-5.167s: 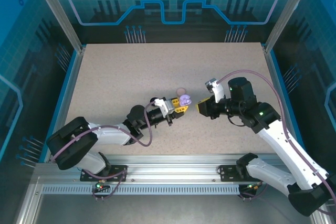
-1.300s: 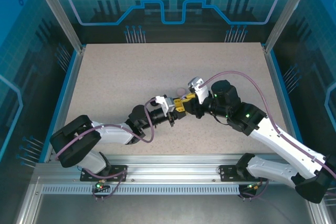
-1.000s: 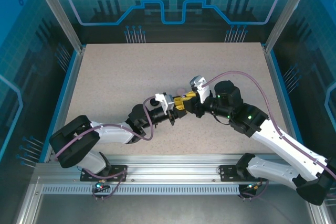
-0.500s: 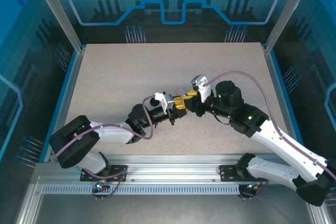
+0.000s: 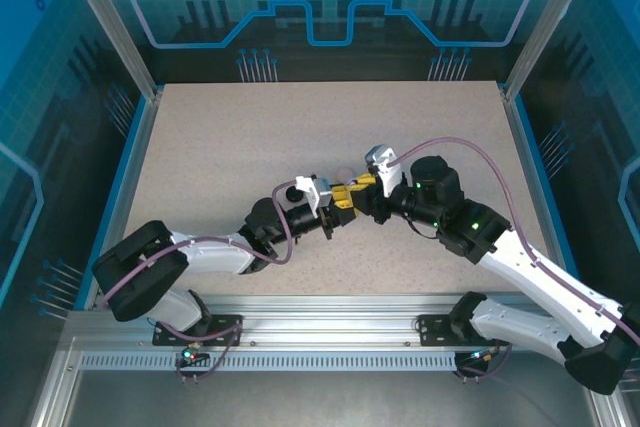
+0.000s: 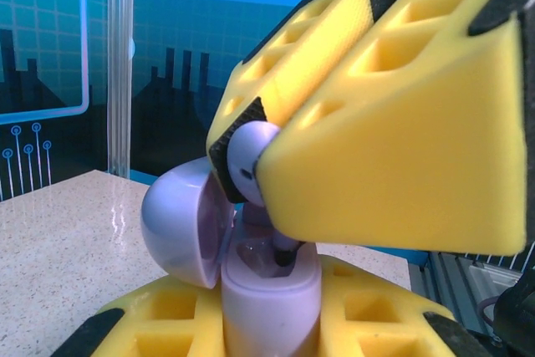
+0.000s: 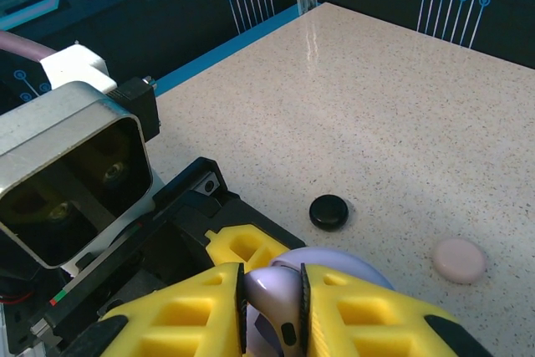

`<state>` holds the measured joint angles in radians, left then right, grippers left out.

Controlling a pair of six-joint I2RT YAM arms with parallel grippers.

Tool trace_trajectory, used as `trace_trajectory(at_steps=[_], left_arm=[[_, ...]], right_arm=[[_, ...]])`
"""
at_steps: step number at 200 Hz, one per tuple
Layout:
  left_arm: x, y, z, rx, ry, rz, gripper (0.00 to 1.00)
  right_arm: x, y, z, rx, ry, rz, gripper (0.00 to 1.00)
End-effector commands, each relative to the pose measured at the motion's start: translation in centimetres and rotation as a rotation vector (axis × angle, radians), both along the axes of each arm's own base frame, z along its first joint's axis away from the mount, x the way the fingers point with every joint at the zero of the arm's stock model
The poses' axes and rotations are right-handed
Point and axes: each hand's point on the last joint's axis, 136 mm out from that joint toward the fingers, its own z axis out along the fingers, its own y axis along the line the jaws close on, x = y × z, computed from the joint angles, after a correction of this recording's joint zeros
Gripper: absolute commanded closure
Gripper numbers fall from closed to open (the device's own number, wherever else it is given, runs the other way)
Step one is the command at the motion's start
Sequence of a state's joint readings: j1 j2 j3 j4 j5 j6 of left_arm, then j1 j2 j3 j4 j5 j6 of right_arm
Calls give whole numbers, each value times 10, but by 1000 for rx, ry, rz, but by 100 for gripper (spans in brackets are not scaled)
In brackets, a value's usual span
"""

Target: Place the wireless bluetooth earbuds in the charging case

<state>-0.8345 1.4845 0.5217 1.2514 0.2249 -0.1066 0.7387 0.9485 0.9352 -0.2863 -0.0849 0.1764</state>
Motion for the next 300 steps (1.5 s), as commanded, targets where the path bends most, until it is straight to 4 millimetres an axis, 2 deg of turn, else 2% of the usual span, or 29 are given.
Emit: trace_trajectory(at_steps=[1,19,74,93,126,147,165,189,210,232,273,300], left_arm=[[-4,3,40,-94,-67,2,98],[-3,3,39,-90,-68,6,98],[-2,2,35,-81,-64,9,98],[-1,1,32,-70,-70,13,98],[-1,2,25,-50,-91,23,98],[-3,2,23,-44,-99,20,97],[-5,3,24,-43,-101,12,97],[-9,1,26,-35,-99,-12,97],[-11,0,27,-22,-90,-27,97],[-11,-1,27,-22,-87,-34,97],[-9,-4,25,-22,-66,-42,97],[-7,-5,23,-16,-61,-36,97]], right_arm=[[1,-8,-7,-6,22,-24,73],[0,-9,-6,0,22,-26,67],[1,-8,1,8,21,-22,66],[-1,-8,11,25,18,-21,61],[-11,-15,38,69,15,-10,46],[-19,-25,47,68,29,0,33],[-22,-33,42,60,70,15,18],[-19,-34,23,95,205,59,2],[-15,-25,11,120,299,112,1],[-12,-13,8,145,333,174,5],[-13,0,19,194,317,255,21],[-17,1,25,205,308,275,32]])
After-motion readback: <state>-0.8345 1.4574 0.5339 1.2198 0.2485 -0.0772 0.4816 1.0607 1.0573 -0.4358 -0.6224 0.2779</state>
